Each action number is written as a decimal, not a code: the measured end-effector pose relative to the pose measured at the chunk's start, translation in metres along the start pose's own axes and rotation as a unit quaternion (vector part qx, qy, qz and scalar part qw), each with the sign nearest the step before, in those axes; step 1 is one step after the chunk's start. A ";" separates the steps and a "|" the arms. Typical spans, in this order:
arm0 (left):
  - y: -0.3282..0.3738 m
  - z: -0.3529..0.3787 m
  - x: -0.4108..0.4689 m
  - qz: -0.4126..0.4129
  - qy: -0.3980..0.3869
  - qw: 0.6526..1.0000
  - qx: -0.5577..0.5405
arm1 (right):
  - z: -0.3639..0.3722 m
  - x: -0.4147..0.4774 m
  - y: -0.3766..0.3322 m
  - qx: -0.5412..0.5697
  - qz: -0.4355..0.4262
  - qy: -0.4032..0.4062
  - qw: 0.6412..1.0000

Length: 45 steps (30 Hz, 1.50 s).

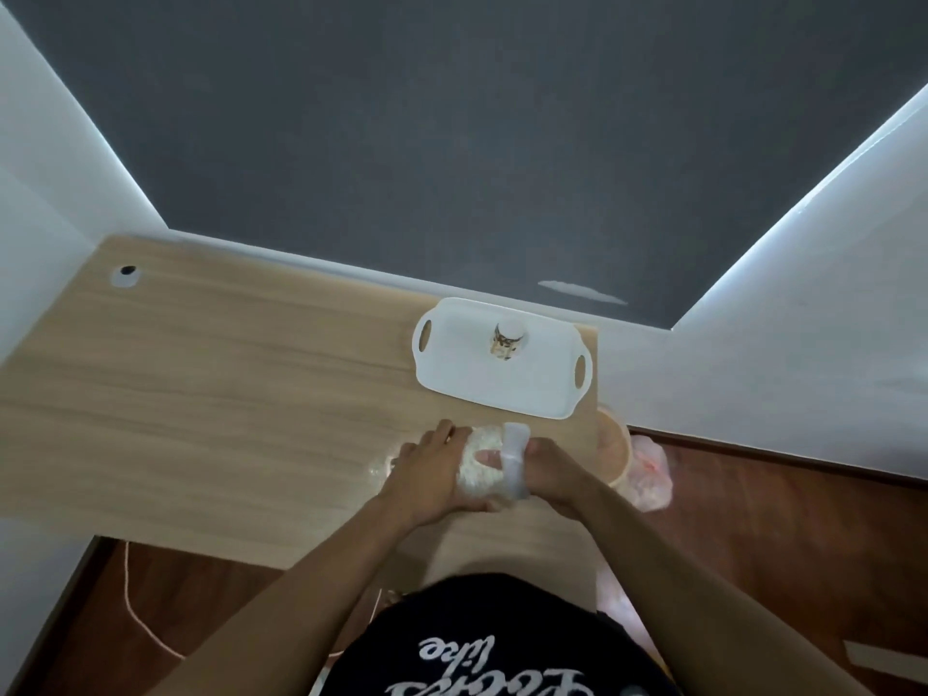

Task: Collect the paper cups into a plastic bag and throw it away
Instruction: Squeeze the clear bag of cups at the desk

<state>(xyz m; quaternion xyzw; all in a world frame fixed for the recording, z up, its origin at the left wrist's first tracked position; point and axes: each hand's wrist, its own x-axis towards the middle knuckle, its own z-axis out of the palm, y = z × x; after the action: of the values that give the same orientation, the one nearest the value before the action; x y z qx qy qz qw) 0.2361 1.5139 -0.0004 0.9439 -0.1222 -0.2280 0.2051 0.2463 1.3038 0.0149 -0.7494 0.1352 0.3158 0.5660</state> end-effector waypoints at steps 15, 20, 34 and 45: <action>-0.013 -0.013 0.024 0.008 -0.062 0.983 -0.170 | -0.025 0.005 0.018 -0.131 -0.078 -0.032 0.988; -0.012 -0.018 0.030 0.015 -0.066 0.983 -0.172 | -0.039 0.004 0.011 -0.110 -0.078 -0.045 0.990; 0.056 -0.013 0.049 0.065 0.039 0.994 -0.073 | -0.082 0.000 0.012 0.001 -0.001 0.005 1.000; 0.057 -0.005 0.060 -0.006 0.012 0.999 -0.053 | -0.106 0.007 -0.003 -0.100 0.006 -0.010 0.995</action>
<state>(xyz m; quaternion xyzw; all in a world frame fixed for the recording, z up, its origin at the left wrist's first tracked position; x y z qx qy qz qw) 0.2825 1.4459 0.0062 0.9352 -0.1021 -0.2239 0.2546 0.2878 1.2069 0.0298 -0.7984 0.1016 0.3385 0.4875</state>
